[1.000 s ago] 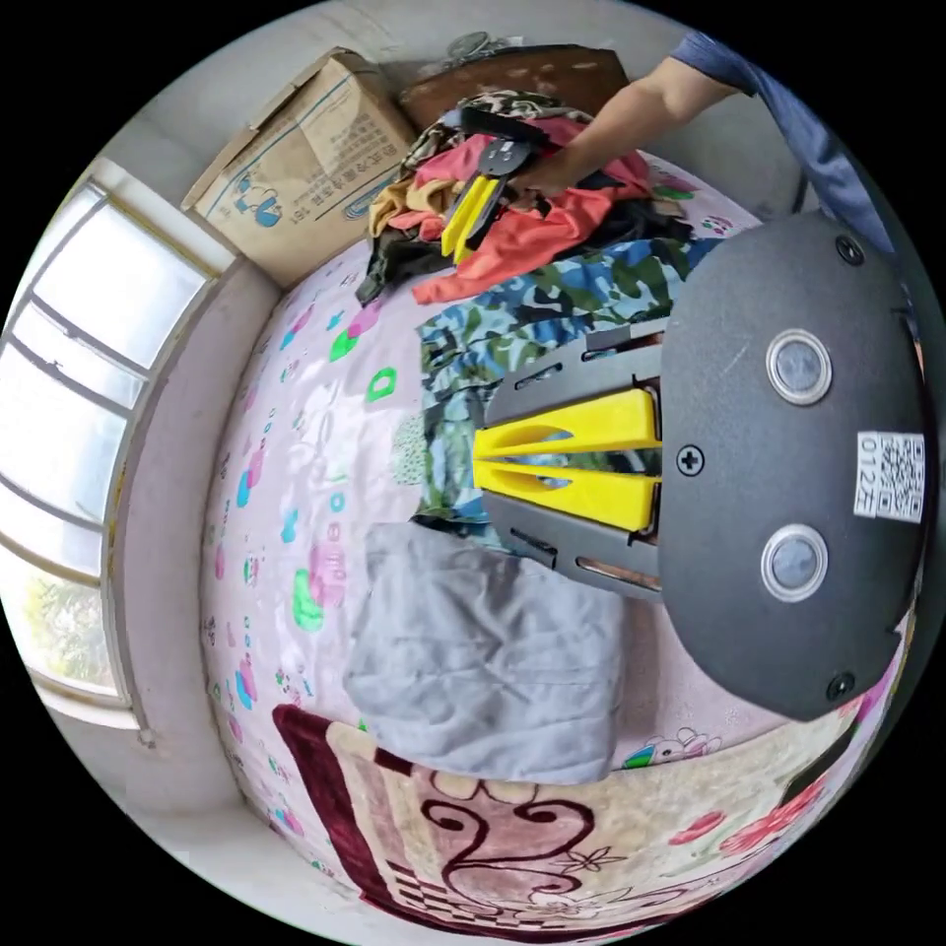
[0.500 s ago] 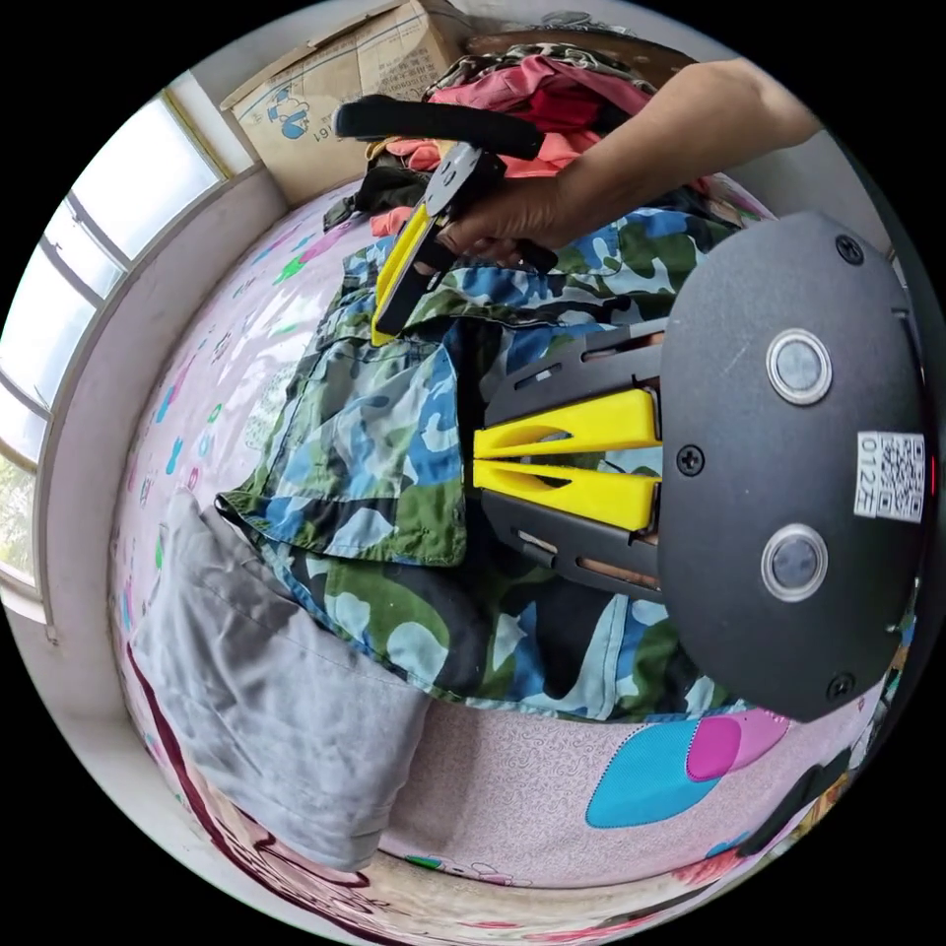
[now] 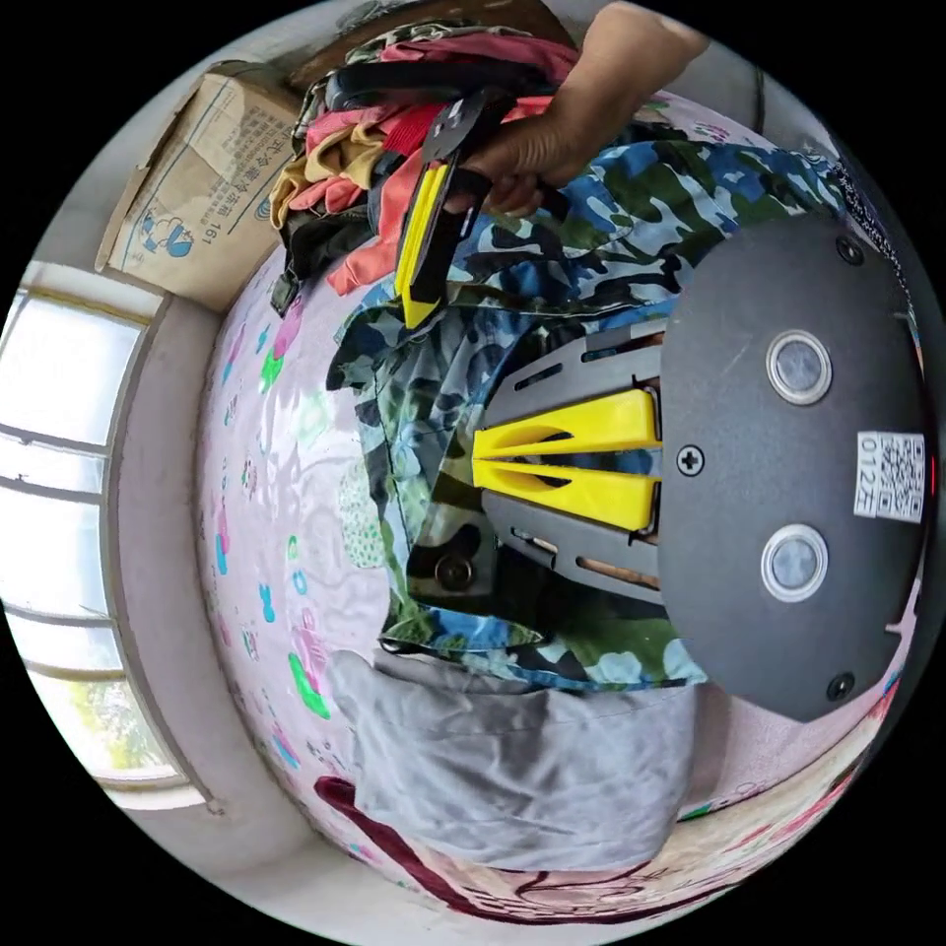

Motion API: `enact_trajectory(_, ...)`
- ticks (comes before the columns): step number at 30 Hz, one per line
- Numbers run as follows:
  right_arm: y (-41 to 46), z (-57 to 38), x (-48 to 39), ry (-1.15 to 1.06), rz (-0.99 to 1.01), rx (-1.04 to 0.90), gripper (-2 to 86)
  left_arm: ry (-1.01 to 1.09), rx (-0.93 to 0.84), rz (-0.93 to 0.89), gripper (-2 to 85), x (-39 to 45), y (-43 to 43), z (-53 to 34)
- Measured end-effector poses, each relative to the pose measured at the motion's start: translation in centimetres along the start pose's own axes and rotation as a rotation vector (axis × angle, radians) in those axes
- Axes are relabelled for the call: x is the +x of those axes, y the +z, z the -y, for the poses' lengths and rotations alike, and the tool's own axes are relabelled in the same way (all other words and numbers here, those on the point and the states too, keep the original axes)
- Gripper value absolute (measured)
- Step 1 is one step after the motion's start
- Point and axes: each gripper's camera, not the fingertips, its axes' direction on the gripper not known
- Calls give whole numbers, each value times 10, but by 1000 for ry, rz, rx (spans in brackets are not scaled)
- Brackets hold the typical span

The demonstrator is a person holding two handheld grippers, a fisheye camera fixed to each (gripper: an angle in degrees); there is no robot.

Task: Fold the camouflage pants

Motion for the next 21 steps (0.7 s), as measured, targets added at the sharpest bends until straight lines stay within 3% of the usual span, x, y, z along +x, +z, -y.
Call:
enact_trajectory(4,-14,-49,25,65,52,75,21,101,-89,-34,3,-5,42,42)
enact_trajectory(6,-16,-66,31,87,68,99,20,174,-29,-82,3,-8,42,48)
enact_trajectory(8,-14,-85,34,76,49,110,19,78,103,-86,4,-35,15,45)
enact_trajectory(11,-9,-103,34,11,42,124,19,-95,78,-89,4,-82,-7,16)
enact_trajectory(13,-4,-111,36,1,43,126,20,-102,38,-103,4,-93,-8,-10)
enact_trajectory(17,7,-135,47,12,37,118,24,-234,-87,-26,4,-113,34,-48)
enact_trajectory(21,20,-156,61,48,-20,65,30,-284,9,-58,5,-125,60,-49)
